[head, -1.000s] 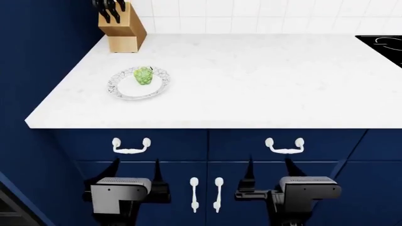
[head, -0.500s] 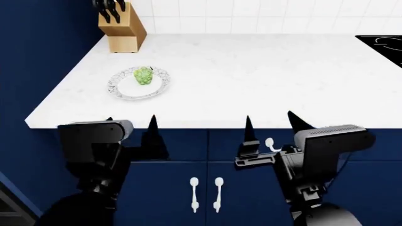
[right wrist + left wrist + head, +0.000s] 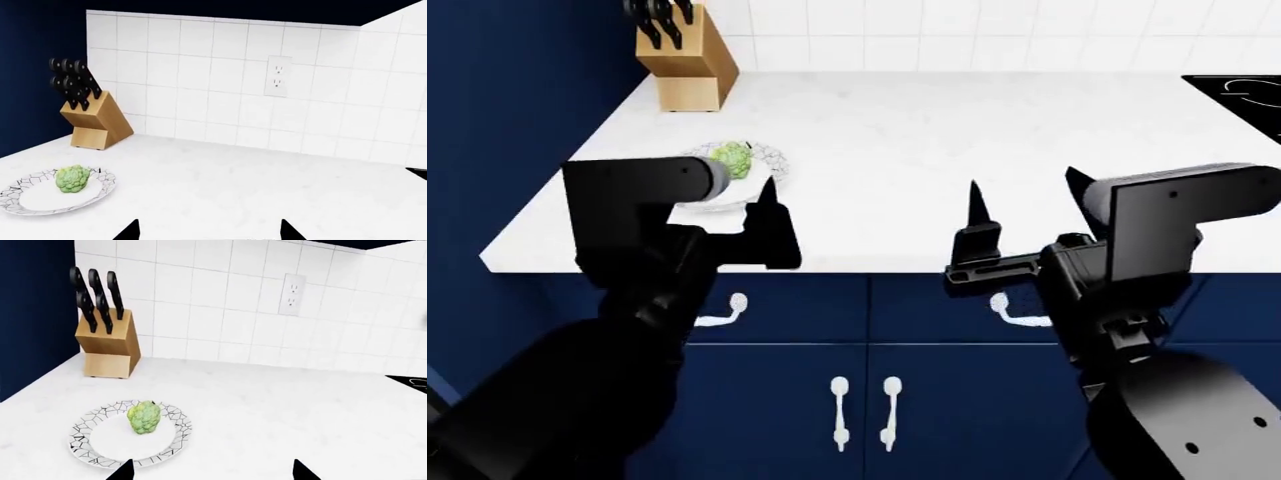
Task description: Place the broccoli on the top rack of the oven.
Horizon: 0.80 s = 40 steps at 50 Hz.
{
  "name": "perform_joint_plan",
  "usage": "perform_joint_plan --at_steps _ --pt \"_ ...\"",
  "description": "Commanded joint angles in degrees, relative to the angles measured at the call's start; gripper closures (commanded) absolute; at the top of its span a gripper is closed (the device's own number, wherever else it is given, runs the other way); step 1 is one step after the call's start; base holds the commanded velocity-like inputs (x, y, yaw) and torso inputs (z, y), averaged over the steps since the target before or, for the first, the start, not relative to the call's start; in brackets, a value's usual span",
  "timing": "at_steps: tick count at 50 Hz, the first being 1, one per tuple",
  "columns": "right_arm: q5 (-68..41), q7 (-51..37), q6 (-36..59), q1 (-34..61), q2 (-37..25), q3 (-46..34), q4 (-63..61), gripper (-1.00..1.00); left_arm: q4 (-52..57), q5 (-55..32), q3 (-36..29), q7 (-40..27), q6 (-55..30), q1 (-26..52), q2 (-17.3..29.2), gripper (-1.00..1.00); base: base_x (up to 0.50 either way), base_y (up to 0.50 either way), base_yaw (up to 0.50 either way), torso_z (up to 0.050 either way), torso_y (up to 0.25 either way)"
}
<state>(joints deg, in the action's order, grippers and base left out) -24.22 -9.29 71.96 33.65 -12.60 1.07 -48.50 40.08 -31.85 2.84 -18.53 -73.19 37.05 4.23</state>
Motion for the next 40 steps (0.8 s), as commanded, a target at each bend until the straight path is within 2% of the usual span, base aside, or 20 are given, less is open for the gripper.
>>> perform_joint_plan --at_steps 1,5,17,34,40 --pt "-2.1 -0.9 6.6 4.1 0.4 1.7 -0.3 -1.00 -3.1 0.3 -2.7 -1.1 0.3 2.5 1.5 -1.00 0.00 0.00 0.00 0.000 0.000" --pt "-2.6 -0.9 7.5 4.8 0.5 2.1 -0.7 -1.00 -3.9 0.9 -3.6 -1.2 1.5 2.0 2.2 -1.00 0.13 0.00 0.00 0.000 0.000" --pt "-3.6 -1.4 8.7 5.1 0.7 2.0 -1.3 -1.00 -6.6 2.6 -5.1 -2.2 4.0 1.1 3.4 -1.00 0.50 0.00 0.00 0.000 0.000" --pt "-5.1 -2.0 11.1 5.4 -0.2 3.0 -2.6 -1.00 -8.4 1.7 -3.5 -3.8 3.4 0.9 3.3 -1.00 0.50 0.00 0.00 0.000 0.000" --pt "-5.5 -1.9 10.5 5.1 -0.3 2.8 -2.4 -1.00 -11.9 2.9 -3.8 -4.2 4.6 1.4 3.7 -1.00 0.00 0.00 0.00 0.000 0.003"
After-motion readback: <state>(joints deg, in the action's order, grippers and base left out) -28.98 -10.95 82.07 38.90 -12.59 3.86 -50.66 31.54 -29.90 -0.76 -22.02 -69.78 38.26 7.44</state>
